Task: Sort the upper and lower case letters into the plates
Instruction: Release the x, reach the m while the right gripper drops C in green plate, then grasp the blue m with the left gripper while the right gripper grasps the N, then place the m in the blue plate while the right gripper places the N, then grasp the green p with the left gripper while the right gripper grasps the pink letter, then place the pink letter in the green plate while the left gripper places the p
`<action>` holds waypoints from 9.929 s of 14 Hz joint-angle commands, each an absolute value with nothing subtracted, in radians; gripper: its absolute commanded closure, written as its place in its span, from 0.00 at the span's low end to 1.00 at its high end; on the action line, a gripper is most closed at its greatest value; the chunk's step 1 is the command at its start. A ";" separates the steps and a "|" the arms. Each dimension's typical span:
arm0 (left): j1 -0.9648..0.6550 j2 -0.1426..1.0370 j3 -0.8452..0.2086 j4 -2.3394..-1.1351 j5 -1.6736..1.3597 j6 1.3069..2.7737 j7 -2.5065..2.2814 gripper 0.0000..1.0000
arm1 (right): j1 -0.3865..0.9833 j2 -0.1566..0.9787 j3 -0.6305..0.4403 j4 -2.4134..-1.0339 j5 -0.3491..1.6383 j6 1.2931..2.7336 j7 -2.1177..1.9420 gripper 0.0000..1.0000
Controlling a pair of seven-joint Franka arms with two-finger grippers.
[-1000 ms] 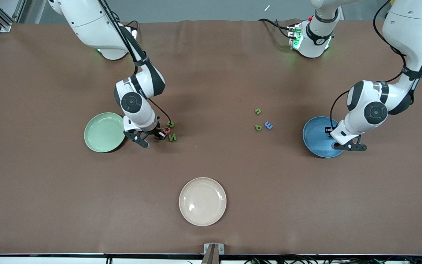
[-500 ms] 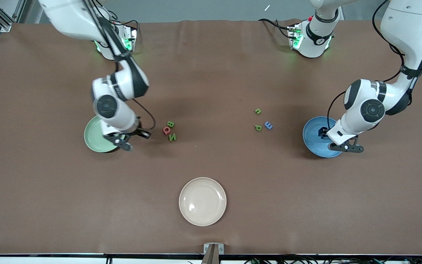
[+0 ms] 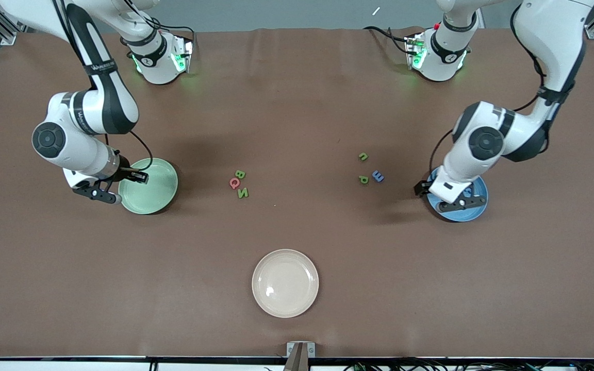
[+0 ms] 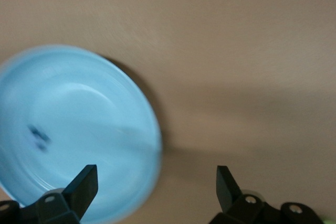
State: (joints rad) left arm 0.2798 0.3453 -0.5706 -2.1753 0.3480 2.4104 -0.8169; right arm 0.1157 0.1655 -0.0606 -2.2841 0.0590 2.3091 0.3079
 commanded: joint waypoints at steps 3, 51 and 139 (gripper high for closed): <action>0.181 0.400 -0.598 -2.128 0.350 2.408 -1.213 0.01 | 0.107 0.178 -0.040 -2.401 0.077 2.471 0.299 0.99; 0.236 0.348 -0.627 -2.187 0.428 2.345 -1.096 0.90 | 0.607 0.581 -0.040 -1.953 0.117 2.542 0.454 0.41; 0.158 0.657 -0.742 -2.125 0.646 2.479 -0.867 0.51 | 0.270 0.244 -0.071 -2.187 0.109 2.309 0.188 1.00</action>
State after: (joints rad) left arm 0.1659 0.6559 -0.7430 -2.1026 0.6286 2.4731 -0.8376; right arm 0.3563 0.2870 -0.0827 -2.1451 0.1242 2.3145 0.3240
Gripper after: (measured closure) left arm 0.493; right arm 0.639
